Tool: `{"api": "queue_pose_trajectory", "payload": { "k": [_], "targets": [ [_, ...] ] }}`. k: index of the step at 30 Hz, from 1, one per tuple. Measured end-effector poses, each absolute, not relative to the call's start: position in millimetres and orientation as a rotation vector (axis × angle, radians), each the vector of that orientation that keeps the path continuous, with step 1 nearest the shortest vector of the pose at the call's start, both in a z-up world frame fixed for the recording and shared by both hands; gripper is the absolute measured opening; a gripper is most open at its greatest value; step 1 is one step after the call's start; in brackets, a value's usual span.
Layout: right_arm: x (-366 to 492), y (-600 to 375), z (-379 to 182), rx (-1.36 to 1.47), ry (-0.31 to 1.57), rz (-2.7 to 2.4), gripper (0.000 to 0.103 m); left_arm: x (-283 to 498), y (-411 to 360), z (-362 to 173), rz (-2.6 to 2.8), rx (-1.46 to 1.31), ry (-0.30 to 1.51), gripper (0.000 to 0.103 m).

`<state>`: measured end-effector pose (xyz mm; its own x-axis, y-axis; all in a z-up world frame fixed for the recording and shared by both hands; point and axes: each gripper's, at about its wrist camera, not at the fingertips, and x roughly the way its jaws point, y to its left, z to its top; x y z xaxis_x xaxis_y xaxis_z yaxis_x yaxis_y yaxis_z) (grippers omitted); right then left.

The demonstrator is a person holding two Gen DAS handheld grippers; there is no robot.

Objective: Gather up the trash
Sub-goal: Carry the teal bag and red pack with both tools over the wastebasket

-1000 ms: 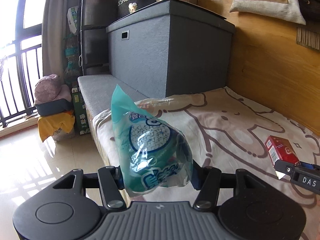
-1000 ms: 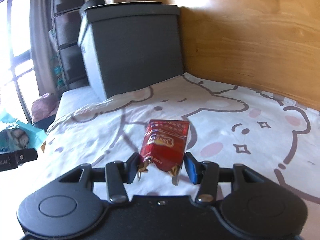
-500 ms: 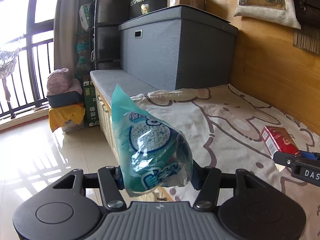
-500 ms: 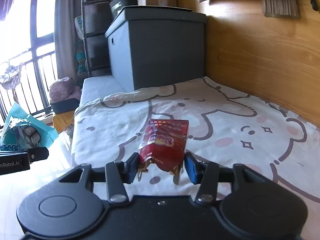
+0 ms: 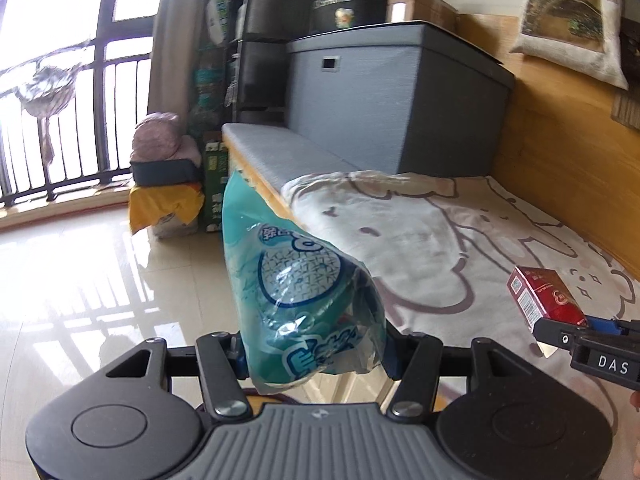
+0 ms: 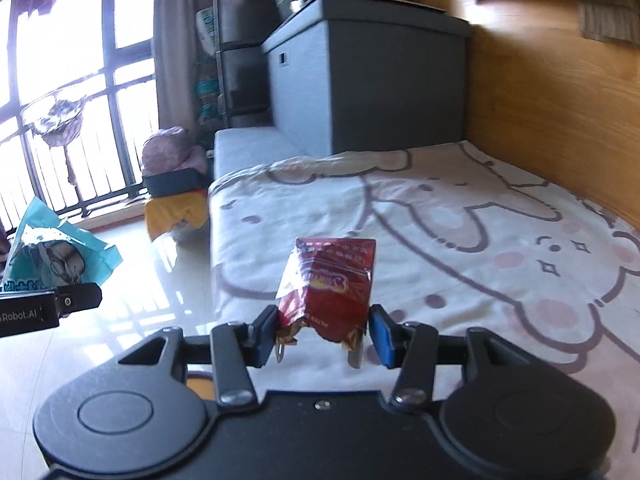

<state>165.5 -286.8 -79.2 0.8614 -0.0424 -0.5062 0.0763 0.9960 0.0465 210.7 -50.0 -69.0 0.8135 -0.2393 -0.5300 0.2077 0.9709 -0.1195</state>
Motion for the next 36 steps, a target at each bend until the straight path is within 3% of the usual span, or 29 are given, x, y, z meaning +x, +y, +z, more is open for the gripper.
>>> {"api": "queue_pose_trajectory", "payload": {
  "k": [18, 36],
  "targets": [
    [193.1, -169.6, -119.4, -0.032, 0.65, 0.156, 0.05, 212.6, 71.4, -134.8, -0.06, -0.217, 0.688, 0.058],
    [248.9, -109.8, -245.0, 0.019, 1.035, 0.268, 0.051, 249.0, 111.9, -236.9, 0.003, -0.383, 0.906, 0.058]
  ]
}}
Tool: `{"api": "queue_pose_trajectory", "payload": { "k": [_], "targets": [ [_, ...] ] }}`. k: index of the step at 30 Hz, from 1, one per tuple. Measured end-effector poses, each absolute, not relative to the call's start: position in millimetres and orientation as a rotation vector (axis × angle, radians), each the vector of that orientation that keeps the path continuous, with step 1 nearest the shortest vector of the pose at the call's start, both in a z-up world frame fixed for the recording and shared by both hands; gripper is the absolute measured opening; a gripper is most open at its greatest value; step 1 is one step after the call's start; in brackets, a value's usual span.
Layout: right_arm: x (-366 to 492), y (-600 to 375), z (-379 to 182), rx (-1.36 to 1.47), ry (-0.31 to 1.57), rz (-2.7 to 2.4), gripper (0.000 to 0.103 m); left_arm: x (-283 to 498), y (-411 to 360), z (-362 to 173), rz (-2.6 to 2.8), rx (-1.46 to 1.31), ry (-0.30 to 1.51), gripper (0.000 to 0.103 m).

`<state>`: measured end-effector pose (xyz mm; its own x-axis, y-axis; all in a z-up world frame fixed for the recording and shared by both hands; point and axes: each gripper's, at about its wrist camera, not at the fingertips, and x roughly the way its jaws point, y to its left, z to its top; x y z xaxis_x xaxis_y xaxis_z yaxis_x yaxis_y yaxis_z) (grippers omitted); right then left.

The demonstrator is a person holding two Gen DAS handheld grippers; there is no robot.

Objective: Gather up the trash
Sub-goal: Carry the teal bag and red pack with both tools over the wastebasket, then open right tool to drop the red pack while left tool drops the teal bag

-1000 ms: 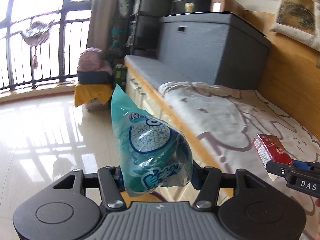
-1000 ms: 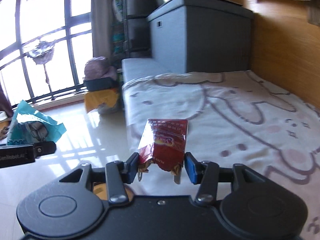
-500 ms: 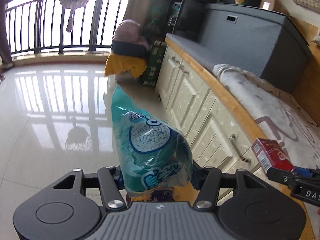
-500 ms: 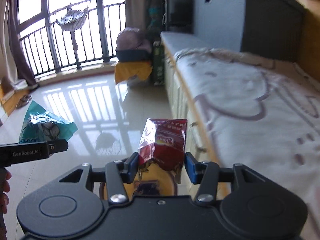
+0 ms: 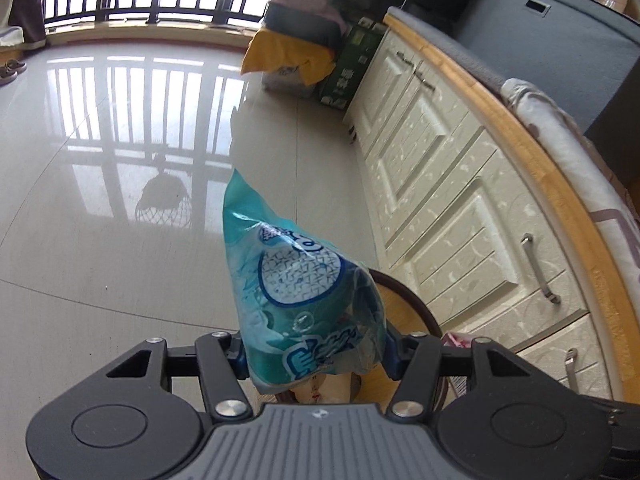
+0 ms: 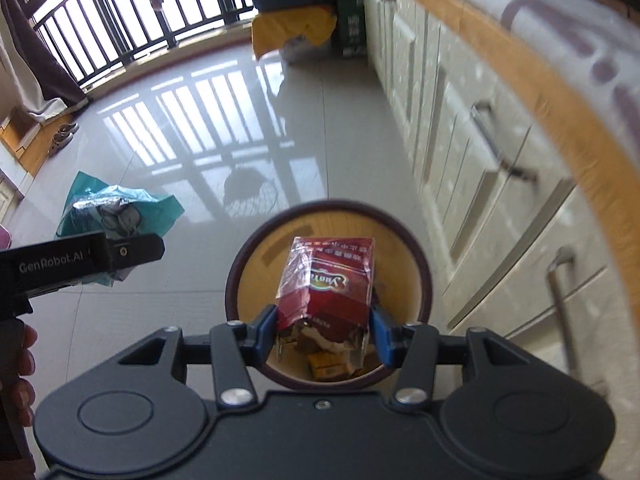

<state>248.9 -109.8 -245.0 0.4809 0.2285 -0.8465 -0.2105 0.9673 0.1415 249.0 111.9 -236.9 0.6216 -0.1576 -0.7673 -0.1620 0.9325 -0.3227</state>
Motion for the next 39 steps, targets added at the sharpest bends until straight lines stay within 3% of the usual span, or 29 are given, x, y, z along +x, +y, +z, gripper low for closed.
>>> {"api": "queue_pose_trajectory", "payload": {
  "k": [19, 24, 29, 33, 35, 39],
  "targets": [
    [302.3, -108.9, -326.8, 0.017, 1.206, 0.209, 0.056, 293.4, 92.3, -303.6, -0.011, -0.446, 1.067, 0.058],
    [300.5, -109.6, -332.0, -0.019, 1.245, 0.234, 0.066, 303.1, 76.7, -320.2, -0.033, -0.476, 1.124, 0.058],
    [298.0, -111.9, -332.1, -0.104, 1.267, 0.248, 0.068, 307.3, 67.8, -337.2, -0.038, -0.486, 1.201, 0.059],
    [293.4, -115.8, -328.6, -0.127, 1.274, 0.257, 0.07, 307.8, 60.4, -350.4, -0.06, -0.487, 1.274, 0.072],
    [291.7, -117.3, -328.1, -0.138, 1.279, 0.256, 0.07, 305.2, 58.5, -352.9, -0.053, -0.471, 1.299, 0.087],
    [289.8, -121.3, -329.5, -0.14, 1.299, 0.244, 0.071, 301.5, 64.2, -352.0, -0.028, -0.46, 1.335, 0.096]
  ]
}}
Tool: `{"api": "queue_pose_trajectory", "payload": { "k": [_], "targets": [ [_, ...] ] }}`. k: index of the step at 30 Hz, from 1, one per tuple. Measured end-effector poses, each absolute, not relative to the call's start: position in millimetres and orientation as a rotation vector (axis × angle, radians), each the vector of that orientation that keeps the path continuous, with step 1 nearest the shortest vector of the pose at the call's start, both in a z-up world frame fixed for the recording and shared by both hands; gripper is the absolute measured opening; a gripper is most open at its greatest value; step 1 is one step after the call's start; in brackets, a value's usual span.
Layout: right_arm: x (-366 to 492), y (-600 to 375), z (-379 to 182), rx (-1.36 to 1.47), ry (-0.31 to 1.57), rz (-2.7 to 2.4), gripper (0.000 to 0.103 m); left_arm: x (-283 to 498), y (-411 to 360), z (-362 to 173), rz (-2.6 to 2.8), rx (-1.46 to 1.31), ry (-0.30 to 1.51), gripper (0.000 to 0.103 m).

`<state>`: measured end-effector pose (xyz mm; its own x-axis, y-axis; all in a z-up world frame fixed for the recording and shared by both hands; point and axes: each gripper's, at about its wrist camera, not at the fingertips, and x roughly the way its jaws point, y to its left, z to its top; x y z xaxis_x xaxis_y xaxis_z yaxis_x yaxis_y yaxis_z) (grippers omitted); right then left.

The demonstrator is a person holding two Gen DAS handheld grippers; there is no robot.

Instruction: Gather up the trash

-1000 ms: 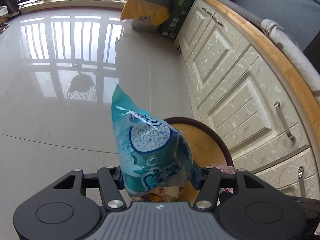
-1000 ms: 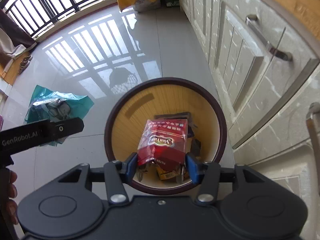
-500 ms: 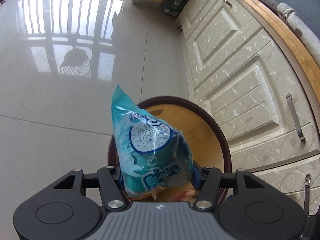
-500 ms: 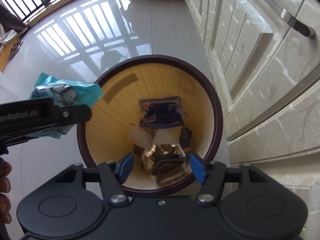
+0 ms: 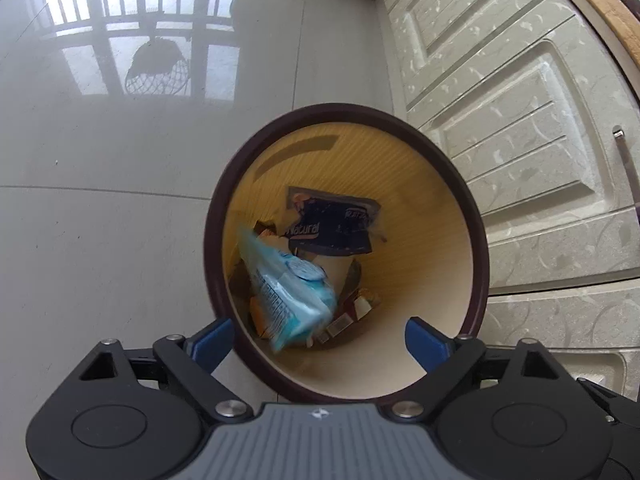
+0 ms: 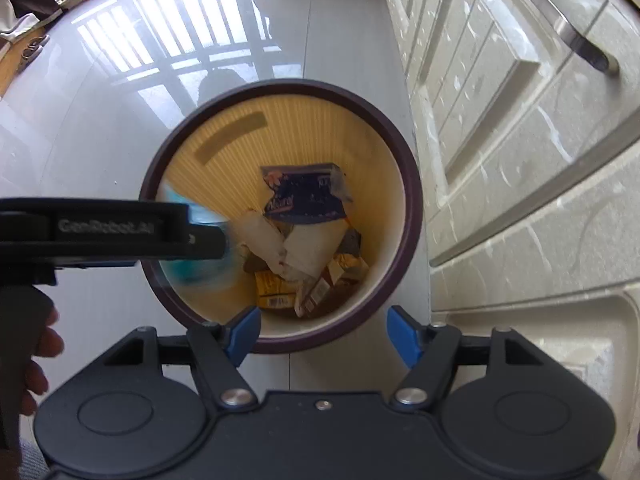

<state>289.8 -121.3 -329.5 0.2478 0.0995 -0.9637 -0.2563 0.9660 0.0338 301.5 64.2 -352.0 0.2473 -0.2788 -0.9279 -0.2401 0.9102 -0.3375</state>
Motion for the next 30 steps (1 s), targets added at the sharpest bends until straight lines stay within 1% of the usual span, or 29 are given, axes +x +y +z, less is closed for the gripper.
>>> {"api": "queue_pose_trajectory", "payload": {
  "k": [1, 2, 5, 8, 13, 17, 24, 30],
  "targets": [
    [289.0, -122.0, -330.5, -0.139, 1.303, 0.24, 0.071, 300.8, 65.2, -351.9, -0.02, -0.458, 1.347, 0.099],
    [288.4, -122.5, -331.1, -0.14, 1.306, 0.237, 0.071, 300.0, 65.9, -351.4, -0.013, -0.449, 1.356, 0.1],
    [286.6, -122.3, -329.2, -0.142, 1.309, 0.233, 0.071, 297.7, 66.7, -349.3, 0.004, -0.414, 1.382, 0.103],
    [283.7, -122.2, -326.2, -0.147, 1.301, 0.232, 0.073, 295.4, 69.7, -344.2, 0.017, -0.393, 1.393, 0.103],
    [277.8, -122.2, -315.6, -0.156, 1.275, 0.232, 0.083, 291.0, 71.0, -331.8, 0.033, -0.347, 1.386, 0.103],
    [275.2, -121.9, -304.1, -0.16, 1.241, 0.225, 0.097, 286.3, 72.7, -319.7, 0.034, -0.336, 1.374, 0.103],
    [268.1, -122.4, -277.3, -0.154, 1.202, 0.227, 0.1, 276.6, 78.0, -291.0, 0.029, -0.324, 1.341, 0.103],
    [258.2, -120.7, -246.6, -0.161, 1.155, 0.237, 0.101, 264.3, 83.0, -259.6, 0.031, -0.284, 1.301, 0.103]
  ]
}}
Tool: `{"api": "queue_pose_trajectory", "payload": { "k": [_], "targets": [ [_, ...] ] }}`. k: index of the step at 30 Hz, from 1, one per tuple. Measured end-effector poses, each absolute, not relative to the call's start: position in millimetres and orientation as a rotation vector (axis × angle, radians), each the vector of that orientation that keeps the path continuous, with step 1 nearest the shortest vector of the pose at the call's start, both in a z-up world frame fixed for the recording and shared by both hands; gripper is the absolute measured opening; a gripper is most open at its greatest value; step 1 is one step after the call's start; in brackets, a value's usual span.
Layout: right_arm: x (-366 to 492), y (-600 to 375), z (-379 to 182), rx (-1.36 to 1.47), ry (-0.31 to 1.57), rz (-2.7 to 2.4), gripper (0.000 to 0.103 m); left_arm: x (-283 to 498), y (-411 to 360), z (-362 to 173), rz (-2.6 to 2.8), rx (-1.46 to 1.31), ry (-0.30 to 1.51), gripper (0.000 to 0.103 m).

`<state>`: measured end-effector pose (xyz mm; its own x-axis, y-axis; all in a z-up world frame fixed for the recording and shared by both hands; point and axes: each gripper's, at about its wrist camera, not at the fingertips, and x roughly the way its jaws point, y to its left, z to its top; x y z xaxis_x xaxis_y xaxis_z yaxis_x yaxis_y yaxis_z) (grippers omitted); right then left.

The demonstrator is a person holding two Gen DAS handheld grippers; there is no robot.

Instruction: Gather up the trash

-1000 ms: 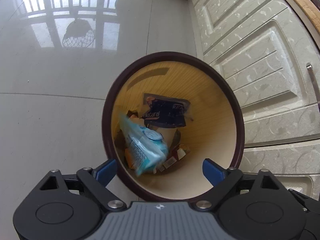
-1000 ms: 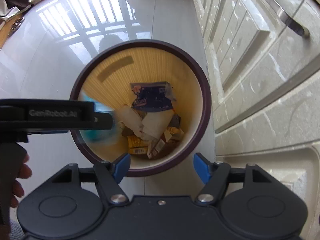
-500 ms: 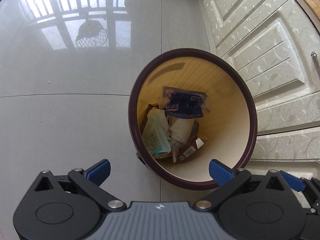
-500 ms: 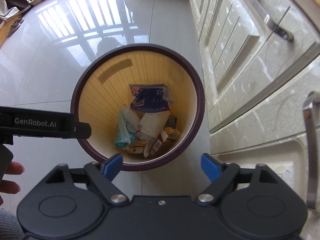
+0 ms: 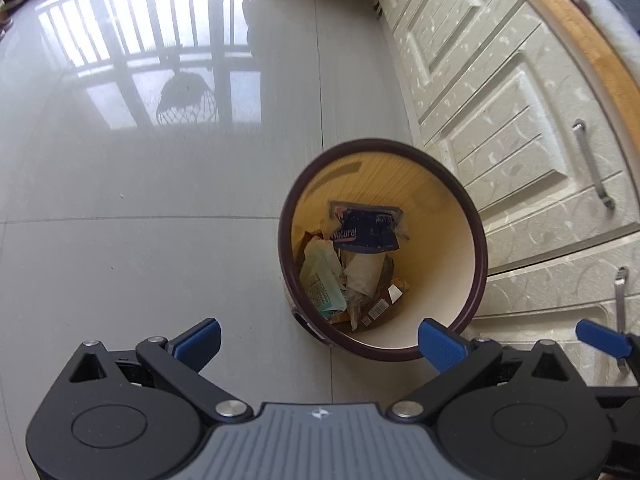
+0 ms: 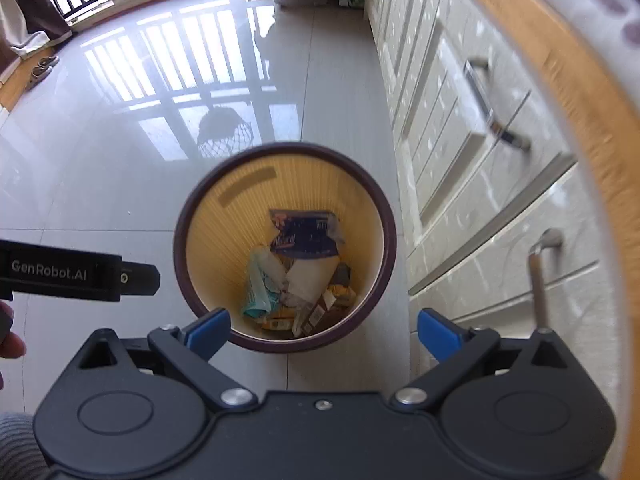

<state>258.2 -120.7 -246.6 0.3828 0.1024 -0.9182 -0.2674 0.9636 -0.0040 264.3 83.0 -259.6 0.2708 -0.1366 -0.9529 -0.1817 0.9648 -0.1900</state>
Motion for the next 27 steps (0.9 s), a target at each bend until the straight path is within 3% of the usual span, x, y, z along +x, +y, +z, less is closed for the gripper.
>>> {"api": "queue_pose_trajectory", "payload": {
  "k": [27],
  "targets": [
    [171.5, -158.9, -106.5, -0.138, 0.934, 0.135, 0.101, 169.7, 83.9, -114.5, -0.006, -0.178, 1.026, 0.103]
  ]
}}
